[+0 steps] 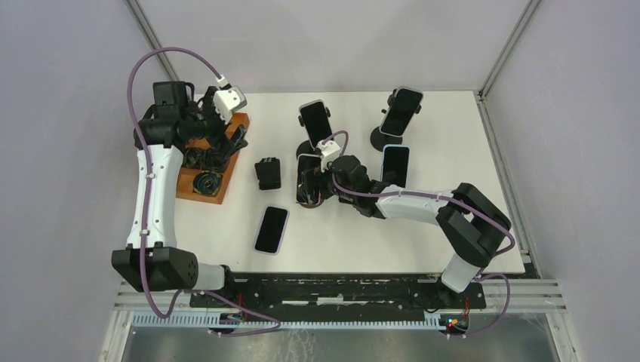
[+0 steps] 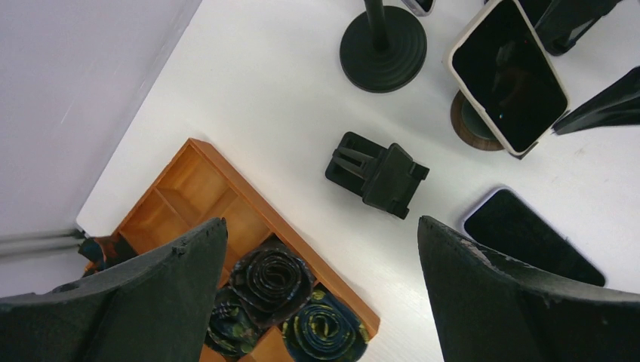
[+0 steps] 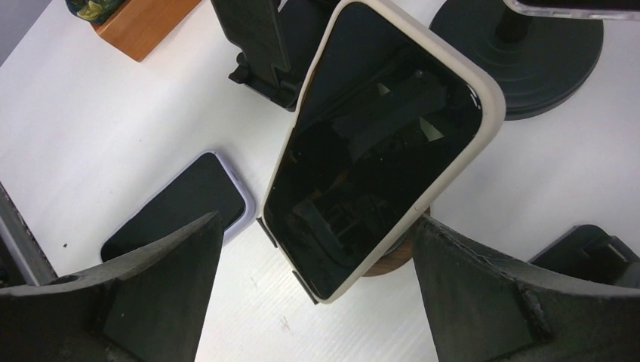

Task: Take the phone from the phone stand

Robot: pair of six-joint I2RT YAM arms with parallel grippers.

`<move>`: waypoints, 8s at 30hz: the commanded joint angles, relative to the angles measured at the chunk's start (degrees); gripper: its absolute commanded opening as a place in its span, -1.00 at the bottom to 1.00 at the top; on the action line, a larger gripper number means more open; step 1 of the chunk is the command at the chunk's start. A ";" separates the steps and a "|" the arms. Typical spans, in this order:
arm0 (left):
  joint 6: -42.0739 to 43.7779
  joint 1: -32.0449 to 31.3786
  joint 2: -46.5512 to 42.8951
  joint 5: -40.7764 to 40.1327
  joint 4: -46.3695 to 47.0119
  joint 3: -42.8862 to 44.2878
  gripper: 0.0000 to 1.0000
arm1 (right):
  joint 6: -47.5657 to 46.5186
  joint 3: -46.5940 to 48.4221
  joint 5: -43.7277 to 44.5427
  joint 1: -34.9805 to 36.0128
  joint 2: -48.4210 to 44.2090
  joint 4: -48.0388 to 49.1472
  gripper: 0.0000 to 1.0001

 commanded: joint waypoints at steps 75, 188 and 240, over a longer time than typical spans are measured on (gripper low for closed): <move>26.13 -0.44 -5.04 22.49 -27.95 -11.53 1.00 | 26.51 -7.16 -34.68 0.35 -3.40 53.54 -1.00; 3.80 -6.82 -0.07 29.22 -23.64 -12.32 -0.94 | 35.76 -5.79 -28.46 0.49 0.41 73.52 -0.77; -8.53 -5.43 -4.44 21.77 -6.78 -8.89 -0.96 | 31.82 -4.57 -14.85 6.02 7.65 9.52 -0.96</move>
